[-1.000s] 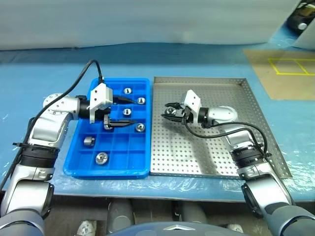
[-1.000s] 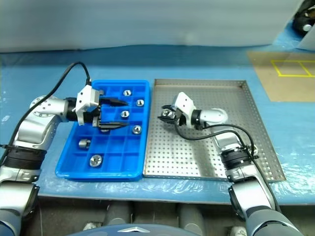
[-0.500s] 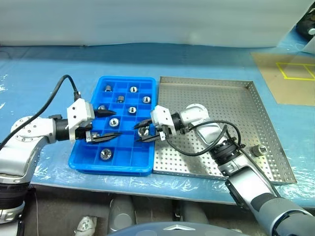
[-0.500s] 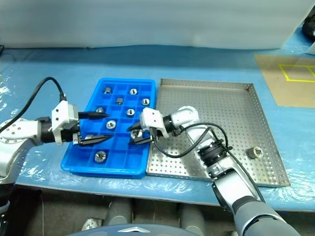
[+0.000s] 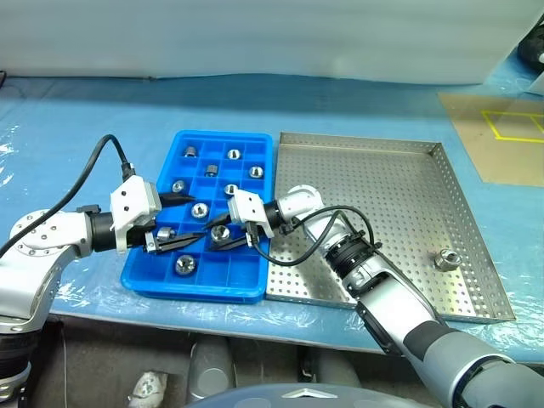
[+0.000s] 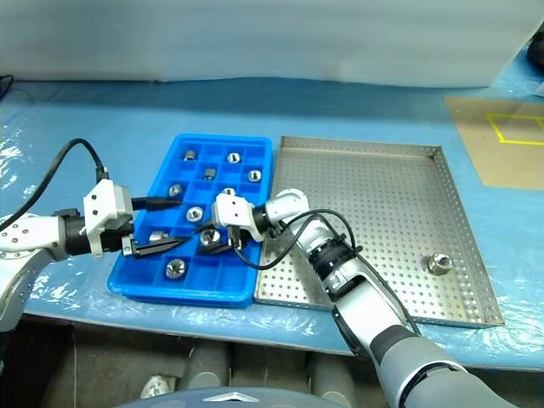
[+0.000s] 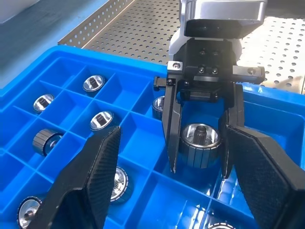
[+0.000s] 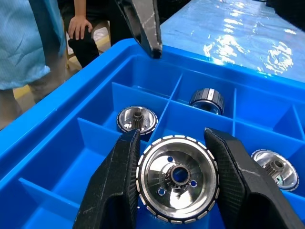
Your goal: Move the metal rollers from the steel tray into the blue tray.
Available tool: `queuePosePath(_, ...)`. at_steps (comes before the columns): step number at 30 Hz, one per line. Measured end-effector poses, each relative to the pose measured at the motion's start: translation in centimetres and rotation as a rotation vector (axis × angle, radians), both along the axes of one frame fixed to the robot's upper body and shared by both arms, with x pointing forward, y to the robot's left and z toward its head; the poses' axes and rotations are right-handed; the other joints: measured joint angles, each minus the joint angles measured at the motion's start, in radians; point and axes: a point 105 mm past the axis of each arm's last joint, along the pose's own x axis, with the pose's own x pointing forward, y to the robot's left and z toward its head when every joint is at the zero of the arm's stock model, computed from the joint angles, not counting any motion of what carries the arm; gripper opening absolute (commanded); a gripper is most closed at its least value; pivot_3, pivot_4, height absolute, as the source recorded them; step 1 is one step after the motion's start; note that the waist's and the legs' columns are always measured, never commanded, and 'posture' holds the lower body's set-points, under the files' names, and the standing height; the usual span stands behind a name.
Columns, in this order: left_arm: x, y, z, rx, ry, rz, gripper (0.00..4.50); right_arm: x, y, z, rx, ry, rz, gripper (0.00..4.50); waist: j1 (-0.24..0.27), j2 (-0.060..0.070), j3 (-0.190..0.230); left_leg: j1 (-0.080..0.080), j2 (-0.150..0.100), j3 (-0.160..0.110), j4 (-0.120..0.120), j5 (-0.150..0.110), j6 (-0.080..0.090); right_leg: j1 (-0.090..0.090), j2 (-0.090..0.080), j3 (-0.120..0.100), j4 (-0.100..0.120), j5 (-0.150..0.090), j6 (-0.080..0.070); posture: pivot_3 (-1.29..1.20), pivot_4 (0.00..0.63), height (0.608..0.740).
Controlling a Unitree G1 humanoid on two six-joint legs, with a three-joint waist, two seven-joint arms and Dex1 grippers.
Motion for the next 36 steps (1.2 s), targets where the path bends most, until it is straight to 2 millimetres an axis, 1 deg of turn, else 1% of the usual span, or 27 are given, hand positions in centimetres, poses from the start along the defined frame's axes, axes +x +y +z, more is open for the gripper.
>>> queuePosePath(4,0.1,0.0,0.1,0.000,-0.003,0.001,3.69,0.1,0.0,0.0,0.011,-0.005,-0.005,1.66,0.002,0.000,0.000,0.000,0.000,-0.001,0.003,0.000,0.000,0.000,0.000,0.000,0.003,0.000,0.000,0.30,0.150,0.740)
queuePosePath(6,0.1,0.0,0.2,0.000,-0.009,0.000,3.69,0.2,0.0,0.0,0.017,0.003,-0.012,2.38,0.002,0.000,0.000,0.001,0.000,-0.001,0.003,0.000,0.000,0.000,0.000,0.000,0.005,0.000,-0.001,0.29,0.150,0.740)
queuePosePath(7,0.2,0.0,0.3,0.000,-0.013,0.000,3.69,0.2,0.0,0.0,0.020,0.008,-0.013,2.62,0.002,0.000,0.000,0.001,0.000,-0.002,0.003,0.000,0.001,0.000,0.000,0.000,0.006,-0.001,-0.001,0.29,0.150,0.740)
queuePosePath(11,0.4,-0.1,0.6,-0.001,-0.023,-0.004,3.69,0.6,0.3,0.0,0.030,0.005,-0.048,3.92,0.001,0.000,0.000,0.001,0.001,-0.004,0.003,0.000,-0.001,0.000,0.000,0.000,0.009,-0.002,-0.003,0.29,0.150,0.740)
queuePosePath(18,0.6,-0.2,0.7,-0.003,-0.024,-0.011,3.69,1.2,0.0,0.0,0.022,-0.020,-0.083,3.92,0.001,0.000,0.000,0.001,0.001,-0.005,0.004,0.001,-0.001,0.000,0.000,0.000,0.010,-0.002,-0.003,0.26,0.150,0.740)
queuePosePath(21,0.9,-0.4,0.6,-0.005,-0.018,-0.019,3.69,1.9,-0.8,0.4,0.032,-0.012,-0.125,3.92,0.001,0.000,0.000,0.000,0.000,-0.005,0.004,0.001,-0.002,0.000,0.000,0.000,0.010,-0.002,-0.003,0.22,0.150,0.740)
queuePosePath(24,1.4,-0.7,0.5,-0.014,-0.021,-0.031,3.69,3.3,-3.3,1.6,0.040,-0.022,-0.201,3.92,0.004,0.000,0.000,0.000,0.000,-0.005,0.005,0.002,-0.002,0.001,0.000,0.000,0.010,-0.002,-0.003,0.18,0.150,0.740)
queuePosePath(27,1.9,-1.4,0.5,-0.031,-0.027,-0.061,3.69,4.5,-5.9,3.7,0.064,-0.040,-0.276,3.92,0.002,0.000,0.000,0.000,0.001,-0.005,0.005,0.003,-0.005,0.001,0.001,0.000,0.010,-0.002,-0.003,0.14,0.150,0.740)
queuePosePath(29,2.4,-2.4,0.7,-0.060,-0.037,-0.095,3.69,4.9,-7.8,4.8,0.072,-0.056,-0.332,3.92,0.001,0.000,0.000,0.000,0.001,-0.005,0.005,0.004,-0.006,0.001,0.001,0.001,0.010,-0.002,-0.003,0.08,0.150,0.740)
queuePosePath(31,2.8,-3.6,1.0,-0.083,-0.052,-0.134,3.69,5.4,-10.2,5.5,0.070,-0.066,-0.408,3.92,0.000,0.000,0.000,0.000,0.000,-0.005,0.005,0.004,-0.006,0.001,0.001,0.001,0.010,-0.002,-0.002,0.05,0.150,0.740)
queuePosePath(32,3.1,-4.4,1.1,-0.098,-0.061,-0.159,3.69,5.8,-12.0,5.7,0.059,-0.072,-0.471,3.92,0.002,0.000,0.000,0.000,-0.002,-0.005,0.005,0.004,-0.005,0.001,0.001,0.003,0.010,-0.001,-0.002,0.02,0.150,0.740)
queuePosePath(33,3.2,-4.8,1.1,-0.104,-0.061,-0.178,3.69,6.1,-13.3,5.9,0.051,-0.075,-0.518,3.92,0.000,0.000,0.000,0.000,-0.002,-0.005,0.005,0.003,-0.005,0.001,0.001,0.004,0.010,-0.001,-0.002,-0.01,0.150,0.740)
queuePosePath(36,3.7,-7.2,0.5,-0.140,-0.044,-0.268,3.69,6.3,-19.7,6.2,0.012,-0.083,-0.730,3.92,-0.004,0.000,0.000,0.001,-0.004,-0.005,0.006,0.003,-0.004,0.002,0.000,0.007,0.010,-0.001,-0.002,-0.09,0.150,0.740)
